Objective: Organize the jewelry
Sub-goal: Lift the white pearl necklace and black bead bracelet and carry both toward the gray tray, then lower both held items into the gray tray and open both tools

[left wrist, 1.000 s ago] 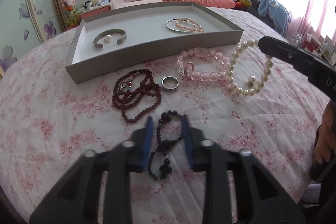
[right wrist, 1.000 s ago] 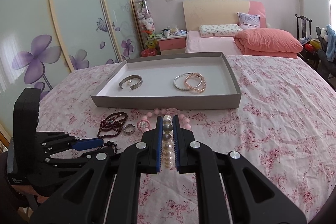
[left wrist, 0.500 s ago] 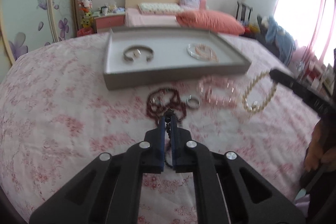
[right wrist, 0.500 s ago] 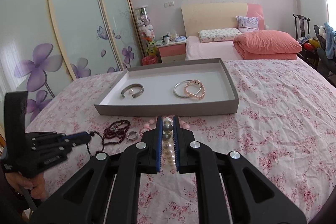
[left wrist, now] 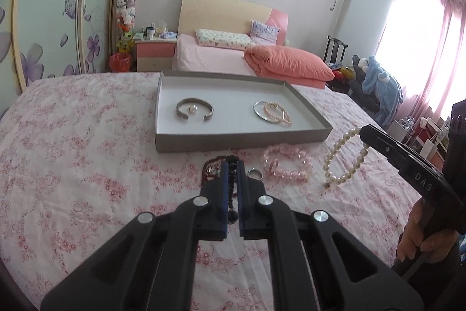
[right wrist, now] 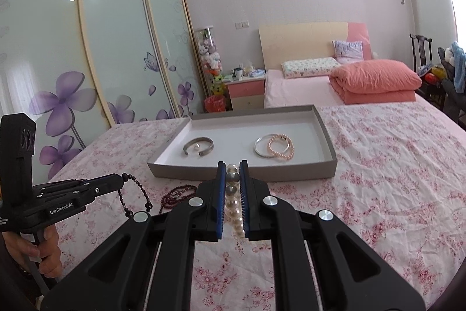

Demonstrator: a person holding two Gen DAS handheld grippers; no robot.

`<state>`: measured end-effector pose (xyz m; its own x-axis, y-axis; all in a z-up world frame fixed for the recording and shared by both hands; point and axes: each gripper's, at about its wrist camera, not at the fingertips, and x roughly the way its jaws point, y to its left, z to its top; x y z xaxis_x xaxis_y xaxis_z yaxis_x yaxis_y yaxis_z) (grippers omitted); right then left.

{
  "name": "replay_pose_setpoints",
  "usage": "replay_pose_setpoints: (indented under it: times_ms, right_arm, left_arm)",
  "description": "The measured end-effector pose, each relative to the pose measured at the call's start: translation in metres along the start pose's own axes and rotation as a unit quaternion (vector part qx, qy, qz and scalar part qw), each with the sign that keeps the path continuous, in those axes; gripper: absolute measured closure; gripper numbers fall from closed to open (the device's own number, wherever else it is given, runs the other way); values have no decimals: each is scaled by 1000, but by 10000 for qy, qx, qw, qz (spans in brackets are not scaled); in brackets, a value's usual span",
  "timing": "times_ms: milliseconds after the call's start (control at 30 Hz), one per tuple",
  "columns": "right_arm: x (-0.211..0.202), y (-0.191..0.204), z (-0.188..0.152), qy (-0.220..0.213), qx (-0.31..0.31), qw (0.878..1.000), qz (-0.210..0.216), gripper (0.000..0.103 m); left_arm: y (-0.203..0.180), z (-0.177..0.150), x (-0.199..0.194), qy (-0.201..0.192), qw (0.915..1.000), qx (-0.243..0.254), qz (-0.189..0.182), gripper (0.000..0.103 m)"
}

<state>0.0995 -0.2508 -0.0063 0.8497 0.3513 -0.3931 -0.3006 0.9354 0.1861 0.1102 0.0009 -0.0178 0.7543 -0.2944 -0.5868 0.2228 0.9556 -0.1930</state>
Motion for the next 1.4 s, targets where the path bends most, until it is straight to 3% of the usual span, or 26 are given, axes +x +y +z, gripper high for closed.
replay_pose_setpoints:
  times_ms: [433, 967, 1233, 1400]
  right_arm:
    - [-20, 23, 11, -677, -395, 9966, -258, 93]
    - [-10, 26, 42, -1265, -730, 9872, -639, 93]
    - [26, 11, 71, -1282, -393, 9893, -575, 93]
    - [62, -5, 83, -987, -115, 9937, -527, 93]
  left_arm:
    - [-23, 17, -23, -758, 9943, 303, 690, 97]
    - [-35, 49, 1, -998, 9879, 516, 1068, 97]
    - [-16, 84, 38, -884, 9905, 260, 1025, 97]
    - [-2, 104, 69, -766, 9921, 144, 980, 97]
